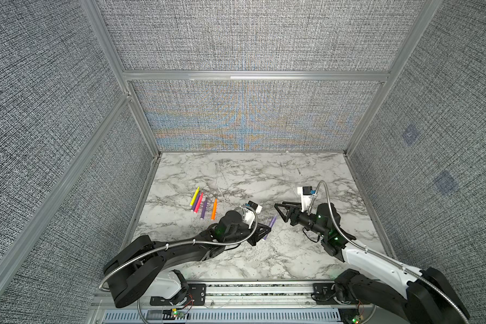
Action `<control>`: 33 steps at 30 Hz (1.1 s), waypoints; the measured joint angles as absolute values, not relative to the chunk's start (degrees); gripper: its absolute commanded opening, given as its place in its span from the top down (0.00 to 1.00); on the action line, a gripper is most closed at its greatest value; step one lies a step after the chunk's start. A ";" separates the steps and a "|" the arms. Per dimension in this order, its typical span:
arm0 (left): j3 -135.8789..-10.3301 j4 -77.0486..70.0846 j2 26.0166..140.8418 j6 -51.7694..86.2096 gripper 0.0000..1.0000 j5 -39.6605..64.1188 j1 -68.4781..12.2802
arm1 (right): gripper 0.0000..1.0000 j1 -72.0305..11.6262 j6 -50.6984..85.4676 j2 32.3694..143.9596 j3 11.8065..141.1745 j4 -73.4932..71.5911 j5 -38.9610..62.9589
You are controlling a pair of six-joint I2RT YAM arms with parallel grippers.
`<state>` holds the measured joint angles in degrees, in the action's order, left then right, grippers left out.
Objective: Remove pen caps from pens
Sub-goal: Open the pen cap on the pen.
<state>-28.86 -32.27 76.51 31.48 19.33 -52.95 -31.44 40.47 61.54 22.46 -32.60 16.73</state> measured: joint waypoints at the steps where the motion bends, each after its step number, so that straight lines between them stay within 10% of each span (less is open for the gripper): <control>1: -28.77 -32.23 75.72 31.48 0.98 19.33 -53.08 | 0.50 -31.79 40.69 62.17 22.76 -32.99 16.75; 18: -29.17 -32.01 74.85 30.83 0.97 16.32 -53.93 | 1.00 -35.73 42.92 65.23 24.56 -38.20 19.66; 27: -29.52 -33.19 75.02 30.39 0.66 14.85 -53.93 | 1.00 -37.15 41.78 65.32 25.82 -37.36 18.85; 33: -31.09 -35.20 75.59 28.62 0.65 14.15 -54.26 | 1.00 -38.33 40.18 65.71 26.52 -35.11 18.09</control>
